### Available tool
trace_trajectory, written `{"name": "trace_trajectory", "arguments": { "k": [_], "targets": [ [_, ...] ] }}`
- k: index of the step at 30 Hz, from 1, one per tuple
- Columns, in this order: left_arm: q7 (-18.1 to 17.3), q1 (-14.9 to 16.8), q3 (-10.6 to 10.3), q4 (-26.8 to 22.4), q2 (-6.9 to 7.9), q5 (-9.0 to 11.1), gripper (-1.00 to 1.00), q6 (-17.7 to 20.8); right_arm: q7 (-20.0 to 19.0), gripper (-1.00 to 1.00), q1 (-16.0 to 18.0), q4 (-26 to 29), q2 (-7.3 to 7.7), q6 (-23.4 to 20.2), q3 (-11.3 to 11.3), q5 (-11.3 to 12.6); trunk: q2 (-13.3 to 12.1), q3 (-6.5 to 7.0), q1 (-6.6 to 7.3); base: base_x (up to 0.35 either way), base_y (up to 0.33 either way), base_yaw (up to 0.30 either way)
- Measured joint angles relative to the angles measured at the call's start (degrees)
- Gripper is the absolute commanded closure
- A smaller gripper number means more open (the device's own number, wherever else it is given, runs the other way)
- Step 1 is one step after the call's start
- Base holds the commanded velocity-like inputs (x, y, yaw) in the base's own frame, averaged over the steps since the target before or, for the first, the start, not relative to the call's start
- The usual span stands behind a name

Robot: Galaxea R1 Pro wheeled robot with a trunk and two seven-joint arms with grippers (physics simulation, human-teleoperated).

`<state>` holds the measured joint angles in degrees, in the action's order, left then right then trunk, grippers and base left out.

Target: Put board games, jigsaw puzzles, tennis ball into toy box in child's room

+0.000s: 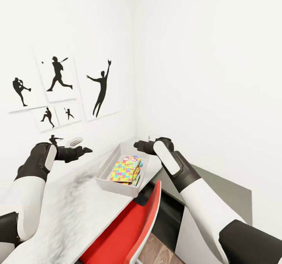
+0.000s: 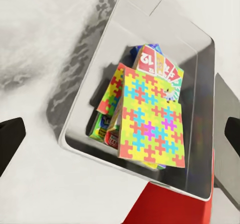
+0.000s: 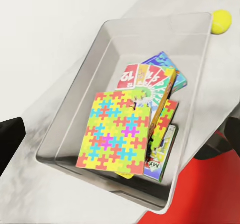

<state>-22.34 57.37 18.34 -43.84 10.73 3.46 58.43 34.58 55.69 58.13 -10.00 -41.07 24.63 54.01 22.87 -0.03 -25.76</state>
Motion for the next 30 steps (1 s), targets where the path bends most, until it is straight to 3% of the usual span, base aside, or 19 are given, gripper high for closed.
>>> {"name": "trace_trajectory", "arguments": {
  "k": [8, 19, 30],
  "targets": [
    [0.08, 0.00, -0.18, 0.00, -0.09, -0.10, -1.00, -0.07, 0.04, -1.00, 0.00, 0.01, 0.00, 0.01, 0.00, 0.05, 0.00, 0.00, 0.00, 0.000, 0.000, 0.043],
    [0.19, 0.00, -0.17, 0.00, -0.17, -0.30, -1.00, -0.06, 0.08, -1.00, 0.00, 0.00, 0.00, 0.01, -0.09, 0.18, 0.00, 0.00, 0.00, 0.000, 0.000, 0.235],
    [0.24, 0.00, -0.16, 0.05, -0.31, -0.40, -1.00, -0.06, 0.61, -1.00, 0.06, -0.08, 0.00, -0.07, 0.01, 0.15, 0.00, 0.00, 0.00, 0.000, 0.000, 0.033]
  ]
}}
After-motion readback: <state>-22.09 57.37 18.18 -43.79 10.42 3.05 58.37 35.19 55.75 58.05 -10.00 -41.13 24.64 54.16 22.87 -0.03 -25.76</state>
